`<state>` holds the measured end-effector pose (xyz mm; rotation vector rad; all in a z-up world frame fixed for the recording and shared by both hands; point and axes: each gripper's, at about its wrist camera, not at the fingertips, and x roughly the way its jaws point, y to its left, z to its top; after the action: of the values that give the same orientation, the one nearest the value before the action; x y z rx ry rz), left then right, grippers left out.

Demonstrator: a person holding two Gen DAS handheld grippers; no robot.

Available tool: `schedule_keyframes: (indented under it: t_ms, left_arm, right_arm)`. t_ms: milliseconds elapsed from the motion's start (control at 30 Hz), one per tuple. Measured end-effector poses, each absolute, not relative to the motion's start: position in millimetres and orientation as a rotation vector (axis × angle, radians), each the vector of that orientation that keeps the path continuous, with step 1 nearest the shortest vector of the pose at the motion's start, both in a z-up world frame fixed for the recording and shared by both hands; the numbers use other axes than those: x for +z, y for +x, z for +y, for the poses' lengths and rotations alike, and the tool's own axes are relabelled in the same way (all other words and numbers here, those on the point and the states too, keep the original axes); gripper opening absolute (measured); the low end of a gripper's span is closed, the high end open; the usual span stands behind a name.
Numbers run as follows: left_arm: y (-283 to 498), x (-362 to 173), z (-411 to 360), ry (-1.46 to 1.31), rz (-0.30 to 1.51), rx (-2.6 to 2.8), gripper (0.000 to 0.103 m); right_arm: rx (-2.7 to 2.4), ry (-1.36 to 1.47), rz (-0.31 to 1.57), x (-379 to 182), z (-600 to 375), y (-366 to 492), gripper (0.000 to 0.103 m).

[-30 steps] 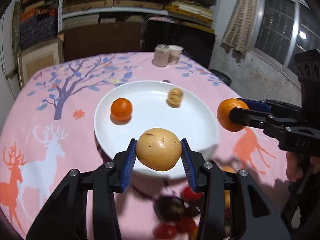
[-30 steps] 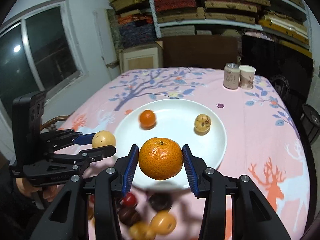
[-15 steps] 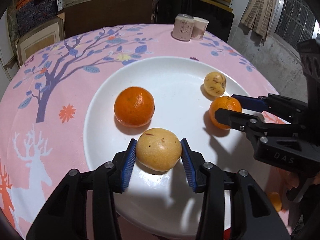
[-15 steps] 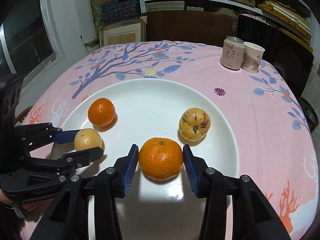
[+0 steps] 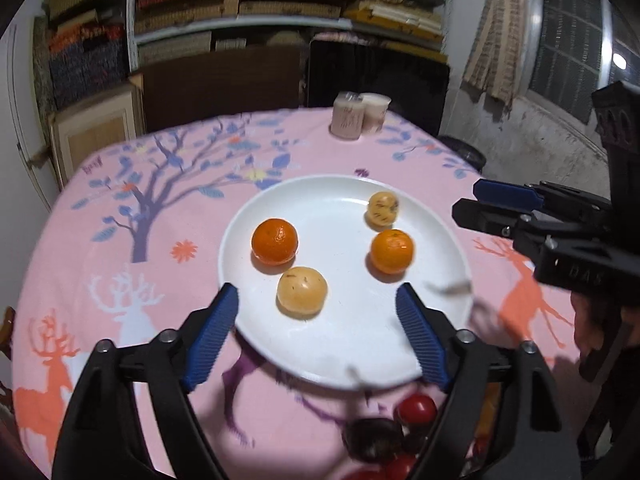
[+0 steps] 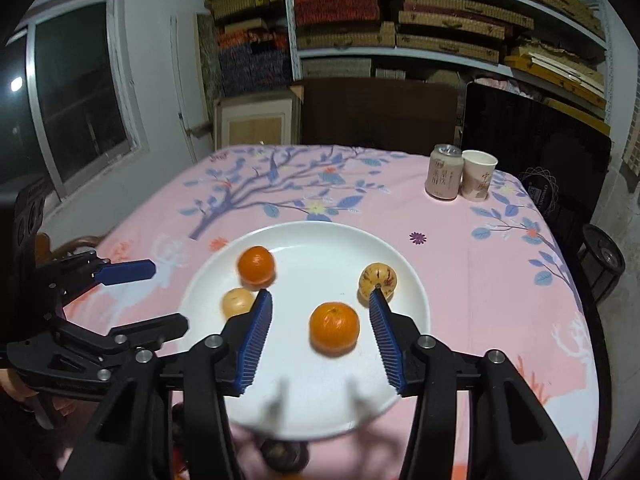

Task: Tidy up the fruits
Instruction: 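Withdraw both tools from the plate toward the remaining fruits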

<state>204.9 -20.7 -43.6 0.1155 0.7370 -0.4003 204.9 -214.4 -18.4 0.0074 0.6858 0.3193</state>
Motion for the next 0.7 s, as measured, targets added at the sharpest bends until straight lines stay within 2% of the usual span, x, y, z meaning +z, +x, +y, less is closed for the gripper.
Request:
schedule_keyframes:
  t_ms: [167, 300, 600, 700]
  left_arm:
    - [124, -45, 1, 0.150, 0.693, -0.424, 0.087]
    - [81, -80, 17, 0.134, 0.792, -0.432, 0.087]
    - [62, -134, 0, 0.191, 0.893, -0.403, 0.087]
    - [69, -146, -9, 0.222, 0.927, -0.395, 0.075]
  right_arm:
    - [0.332, 0.079, 0.694, -29, -236, 128, 0.057]
    - [0.327, 0.103, 0.730, -67, -243, 78, 0.057]
    - [0.291, 0.136, 0.790, -101, -252, 36, 0.057]
    - [0.304, 0.121, 0.794, -102, -254, 26, 0.056]
